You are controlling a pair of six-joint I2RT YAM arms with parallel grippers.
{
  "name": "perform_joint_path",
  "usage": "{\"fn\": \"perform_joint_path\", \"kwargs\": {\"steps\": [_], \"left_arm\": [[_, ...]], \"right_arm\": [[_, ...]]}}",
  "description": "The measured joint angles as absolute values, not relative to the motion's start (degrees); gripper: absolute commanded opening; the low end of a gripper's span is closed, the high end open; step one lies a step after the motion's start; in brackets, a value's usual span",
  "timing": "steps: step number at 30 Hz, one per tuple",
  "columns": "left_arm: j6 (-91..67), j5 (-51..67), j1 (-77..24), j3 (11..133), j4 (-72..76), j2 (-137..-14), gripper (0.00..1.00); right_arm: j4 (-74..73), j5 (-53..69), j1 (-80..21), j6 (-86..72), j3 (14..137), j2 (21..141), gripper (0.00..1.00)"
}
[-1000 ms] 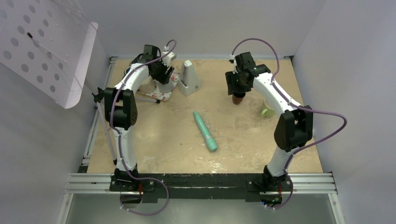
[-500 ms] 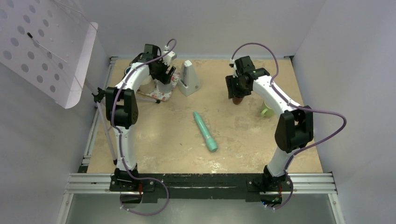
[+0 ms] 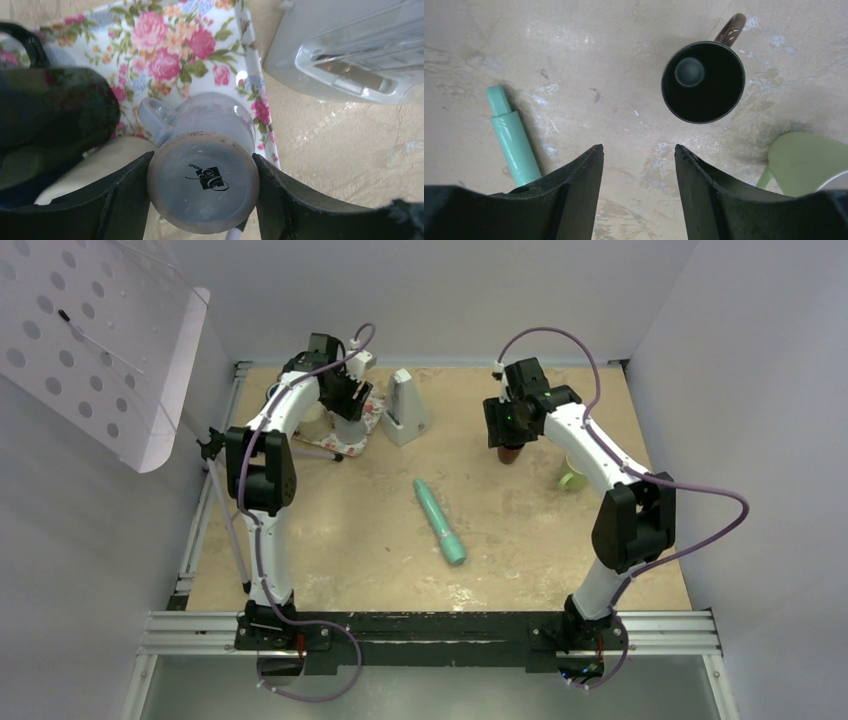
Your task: Turn the mug right side up
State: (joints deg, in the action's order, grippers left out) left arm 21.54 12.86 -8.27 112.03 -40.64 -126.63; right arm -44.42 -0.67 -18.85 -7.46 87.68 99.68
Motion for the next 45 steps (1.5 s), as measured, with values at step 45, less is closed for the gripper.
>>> {"fn": "perform_joint_path", "kwargs": {"steps": [45], "left_arm": [[-28.5,29.3,-7.1,101.1,-51.8,-105.8,0.0]], "right_arm": [[65.4,36.1,-33.3,-77.7,71.2,124.4,0.52]]}}
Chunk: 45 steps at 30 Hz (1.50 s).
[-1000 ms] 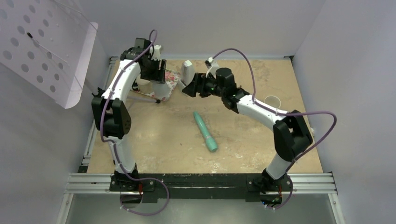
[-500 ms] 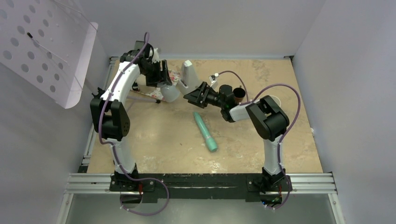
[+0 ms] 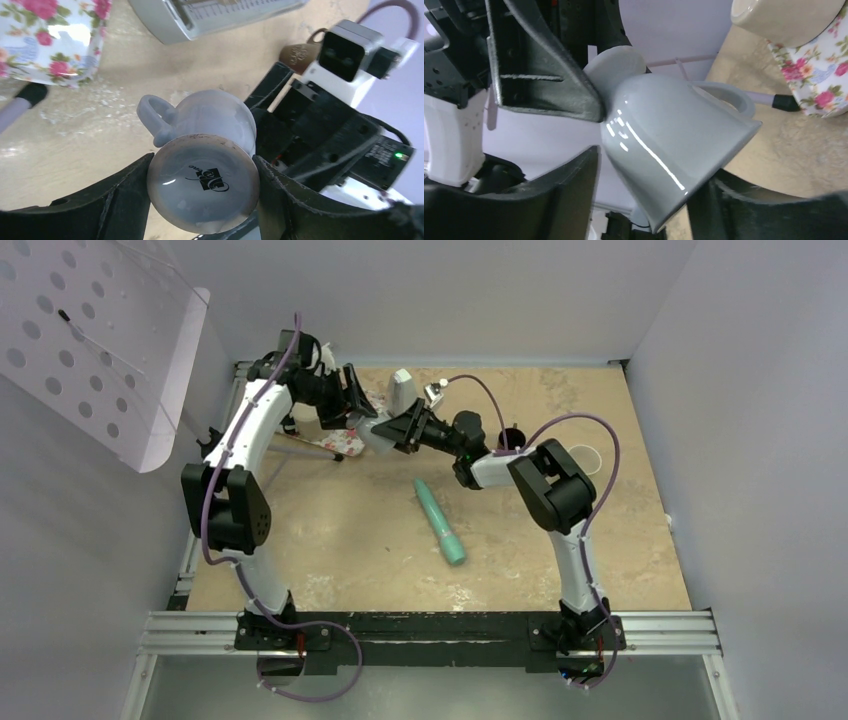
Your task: Turn the mug right side up
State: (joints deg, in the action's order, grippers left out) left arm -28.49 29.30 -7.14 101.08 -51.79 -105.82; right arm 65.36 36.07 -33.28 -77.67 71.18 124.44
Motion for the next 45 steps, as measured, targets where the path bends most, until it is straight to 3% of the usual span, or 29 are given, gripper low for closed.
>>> {"fn": "perform_joint_path", "kwargs": {"steps": [5,6,7,8,10,12,16,25,34,42,45], "left_arm": [[-31.9,34.0,-6.9,98.4,-48.5,-104.7,0.0],[-33.0,35.8,-6.4,97.9,-47.3,-104.6,0.04],[-35.2,38.0,-5.8,97.5,-46.2,-104.6,0.18],[-36.6,39.6,-5.4,97.4,-45.5,-104.6,0.45],[-37.8,41.9,-5.3,97.5,-45.1,-104.3,0.7],[-37.4,43.0,-5.6,98.1,-46.1,-103.8,0.85],[-30.6,37.4,-6.9,100.9,-50.3,-103.4,0.99],[-16.6,27.4,-9.6,102.2,-59.2,-103.4,1.0],[0.6,12.7,-7.9,104.0,-62.4,-103.4,1.0],[11.6,1.1,-8.0,104.1,-60.4,-104.0,0.98],[14.3,-2.5,-8.1,106.3,-59.9,-107.1,0.98]], "right_arm": [[70.3,36.3,-33.6,-81.9,70.8,125.2,0.0],[72.4,36.1,-33.4,-82.8,70.5,125.1,0.0],[74.5,35.5,-33.2,-83.2,70.1,124.6,0.0],[75.6,34.9,-33.1,-83.0,69.6,123.7,0.0],[74.0,33.8,-33.1,-81.2,67.5,120.0,0.0],[67.9,33.5,-33.1,-77.3,65.4,115.2,0.0],[44.0,30.7,-33.8,-62.3,65.4,104.3,0.0],[-2.5,17.5,-35.5,-34.1,70.7,89.0,0.0],[-41.6,-4.5,-39.3,-25.8,77.0,89.7,0.0],[-50.3,-6.8,-42.8,-27.3,69.4,94.2,0.01],[-49.4,-7.0,-42.8,-27.3,68.2,95.5,0.09]]}}
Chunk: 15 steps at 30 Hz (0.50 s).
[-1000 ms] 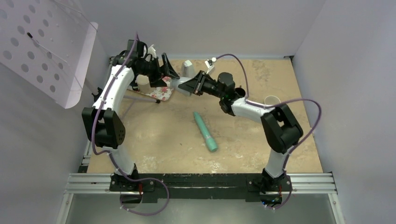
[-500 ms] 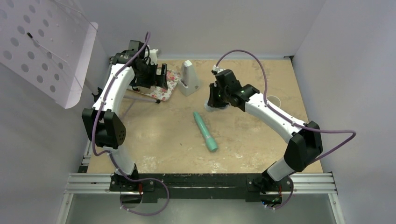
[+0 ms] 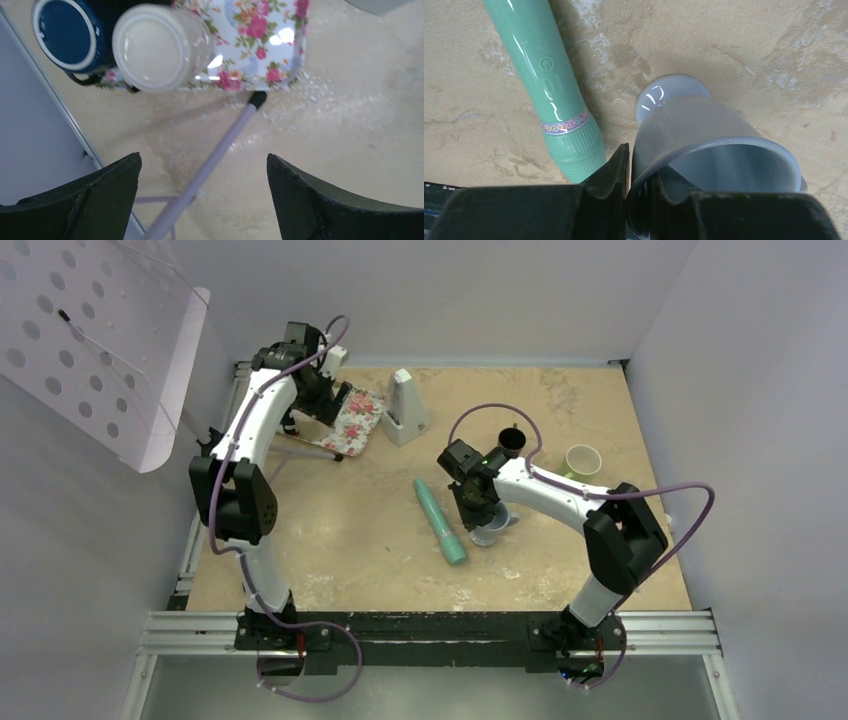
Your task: Turn the mug right side up
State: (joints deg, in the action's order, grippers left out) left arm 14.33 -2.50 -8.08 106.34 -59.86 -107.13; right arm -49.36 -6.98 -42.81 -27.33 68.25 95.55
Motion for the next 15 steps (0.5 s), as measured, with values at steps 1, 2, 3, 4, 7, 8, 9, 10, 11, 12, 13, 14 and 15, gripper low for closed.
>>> {"fn": "perform_joint_path", "kwargs": {"steps": [1,2,3,4,7,8,9,10,11,12,13,14,15], "left_arm": [[14.9,-3.8,-8.1,108.0,-59.5,-109.0,0.99],[15.8,-5.1,-8.1,109.9,-58.7,-111.4,0.99],[16.3,-6.0,-8.1,111.1,-58.1,-113.0,1.0],[17.2,-7.0,-8.1,112.8,-57.4,-115.3,1.0],[19.6,-8.5,-8.1,115.6,-56.4,-119.9,1.0],[20.6,-8.8,-8.1,116.6,-56.4,-121.3,1.0],[21.0,-9.1,-8.1,117.4,-56.3,-122.4,1.0],[21.7,-9.4,-8.1,118.3,-56.3,-123.8,1.0],[22.1,-9.6,-8.1,119.2,-56.2,-125.1,1.0],[22.2,-9.7,-8.1,119.9,-56.1,-126.2,0.99],[22.2,-9.7,-8.1,120.2,-56.0,-127.2,0.98],[22.1,-9.6,-8.1,120.2,-56.0,-127.7,0.97],[22.0,-9.1,-8.1,120.1,-56.1,-128.2,0.95]], "right_arm": [[-49.2,-7.0,-42.9,-27.3,68.2,95.5,0.14],[-48.8,-6.9,-42.9,-27.3,68.1,95.5,0.21],[-48.5,-7.0,-42.9,-27.3,68.0,95.5,0.3],[-48.1,-6.9,-42.9,-27.2,67.9,95.5,0.38],[-46.0,-6.7,-42.9,-27.2,67.4,95.7,0.5],[-45.8,-6.7,-42.9,-27.1,67.3,95.7,0.51],[-45.5,-6.7,-42.9,-27.1,67.3,95.7,0.52],[-45.3,-6.7,-42.9,-27.2,67.3,95.6,0.53],[-45.3,-6.8,-42.9,-27.2,67.3,95.6,0.53],[-45.4,-6.9,-42.9,-27.3,67.3,95.5,0.53],[-45.4,-7.0,-42.9,-27.4,67.4,95.4,0.53],[-45.4,-7.0,-42.9,-27.4,67.4,95.2,0.53],[-45.4,-7.0,-42.9,-27.4,67.5,95.0,0.53]]}}
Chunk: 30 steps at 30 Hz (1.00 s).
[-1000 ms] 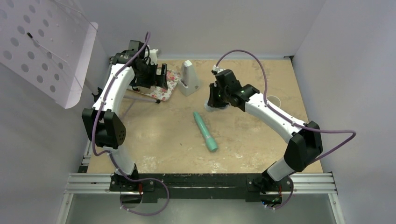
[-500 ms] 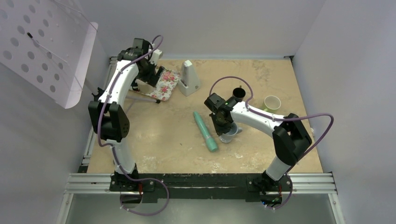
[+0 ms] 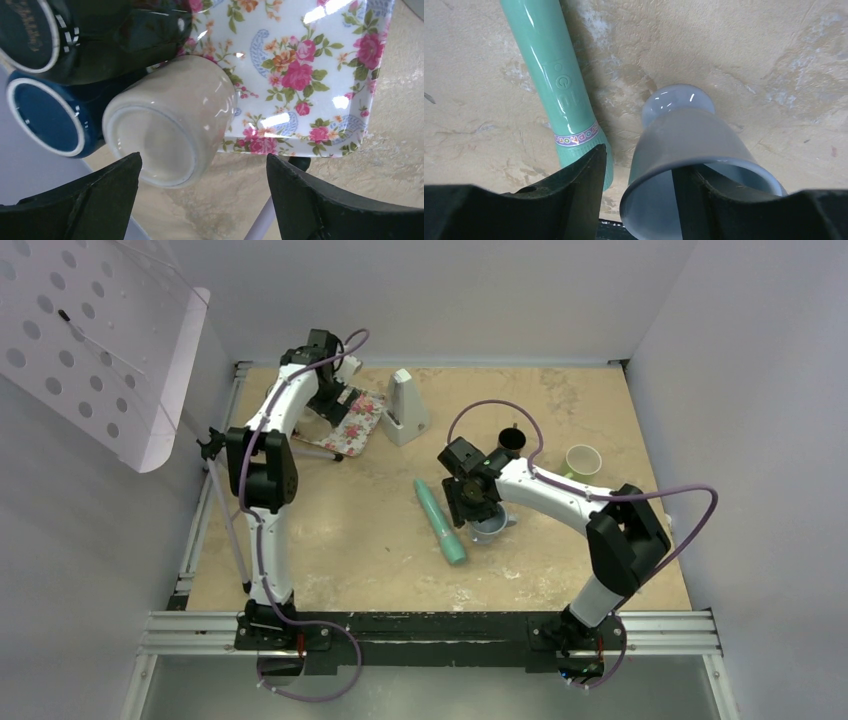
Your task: Turn the mug right side up
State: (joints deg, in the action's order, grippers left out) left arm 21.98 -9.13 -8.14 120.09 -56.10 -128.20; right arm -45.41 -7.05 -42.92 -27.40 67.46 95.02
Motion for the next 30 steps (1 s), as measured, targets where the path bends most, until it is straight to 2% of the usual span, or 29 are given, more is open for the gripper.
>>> {"fn": "perform_joint_path", "kwargs": {"steps": [5,10,16,20,26,30], "left_arm": [[21.4,-5.8,-8.2,118.3,-55.6,-128.4,0.91],[20.5,3.6,-8.1,115.3,-54.0,-125.5,0.9],[19.6,16.2,-9.0,114.1,-53.2,-124.0,0.92],[19.5,21.4,-10.2,114.1,-53.3,-124.0,0.97],[22.8,22.4,-10.7,112.6,-54.4,-121.4,1.0],[29.5,18.7,-8.8,110.1,-55.4,-116.3,0.9]], "right_arm": [[-45.8,-8.4,-42.9,-27.4,68.8,94.2,0.53],[-46.3,-9.6,-42.9,-27.4,69.8,94.0,0.53],[-46.6,-10.0,-42.9,-27.3,70.5,94.0,0.53],[-47.0,-10.0,-42.9,-27.0,71.0,94.0,0.53],[-47.3,-10.0,-42.9,-26.9,71.8,94.0,0.54],[-47.3,-10.2,-42.9,-26.9,71.8,94.0,0.54]]}}
